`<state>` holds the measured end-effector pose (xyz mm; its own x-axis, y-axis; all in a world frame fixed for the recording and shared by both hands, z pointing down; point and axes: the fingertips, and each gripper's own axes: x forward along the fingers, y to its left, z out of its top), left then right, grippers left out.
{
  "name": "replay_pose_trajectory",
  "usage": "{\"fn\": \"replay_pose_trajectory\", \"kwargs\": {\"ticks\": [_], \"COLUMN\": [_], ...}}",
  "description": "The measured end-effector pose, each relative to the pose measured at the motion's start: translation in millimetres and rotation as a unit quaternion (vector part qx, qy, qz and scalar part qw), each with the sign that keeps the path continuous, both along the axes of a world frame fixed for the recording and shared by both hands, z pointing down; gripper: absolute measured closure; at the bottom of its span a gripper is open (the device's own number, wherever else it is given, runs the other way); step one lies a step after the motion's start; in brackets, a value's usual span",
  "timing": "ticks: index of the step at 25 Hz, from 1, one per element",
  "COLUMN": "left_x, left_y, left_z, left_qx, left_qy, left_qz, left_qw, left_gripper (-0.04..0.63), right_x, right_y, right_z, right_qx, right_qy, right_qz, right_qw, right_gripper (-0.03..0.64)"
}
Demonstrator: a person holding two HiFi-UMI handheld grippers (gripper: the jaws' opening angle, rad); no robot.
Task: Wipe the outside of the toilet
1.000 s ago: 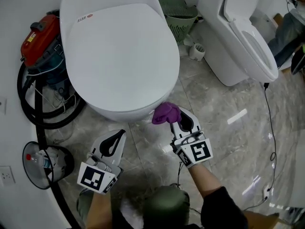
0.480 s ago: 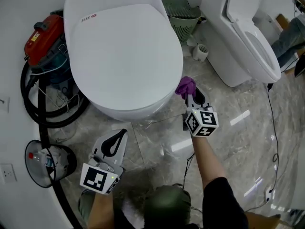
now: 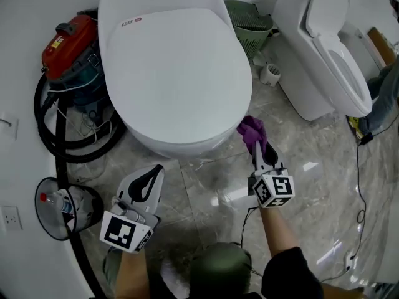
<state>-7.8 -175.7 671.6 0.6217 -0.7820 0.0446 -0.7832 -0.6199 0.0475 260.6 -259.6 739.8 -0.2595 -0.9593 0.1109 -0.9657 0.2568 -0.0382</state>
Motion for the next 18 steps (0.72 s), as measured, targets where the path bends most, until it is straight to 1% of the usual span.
{"fn": "replay_pose_trajectory", "kwargs": {"ticks": [3, 5, 7, 10, 13, 18], "left_x": [-10.3, -13.5, -14.4, -15.9, -17.4, -22.4], "left_y": [-2.2, -2.2, 0.3, 3.4, 4.1, 5.5], "left_z": [-1.6, -5.8, -8.3, -10.7, -13.9, -14.3], "left_qx": [0.003, 0.004, 0.004, 0.004, 0.007, 0.007], "left_qy": [0.006, 0.007, 0.006, 0.004, 0.003, 0.003], "left_qz": [-0.011, -0.014, -0.014, -0.014, -0.017, -0.022], "left_qw": [0.9999, 0.9999, 0.9999, 0.9999, 0.9998, 0.9997], "left_gripper": [0.588, 0.588, 0.588, 0.589, 0.588, 0.588], "right_x": [-18.9, -41.8, -72.7, -125.5, -174.9, -244.7], "right_y": [40.9, 65.0, 86.3, 102.6, 99.1, 83.0], "right_z": [20.0, 33.4, 48.1, 62.5, 65.9, 56.3], "right_qx": [-0.018, -0.036, -0.058, -0.087, -0.078, -0.046], "right_qy": [0.01, 0.01, 0.012, 0.004, -0.005, -0.009], "right_qz": [-0.034, -0.069, -0.119, -0.188, -0.239, -0.285], "right_qw": [0.999, 0.997, 0.991, 0.978, 0.968, 0.957], "right_gripper": [0.574, 0.574, 0.574, 0.574, 0.574, 0.574]}}
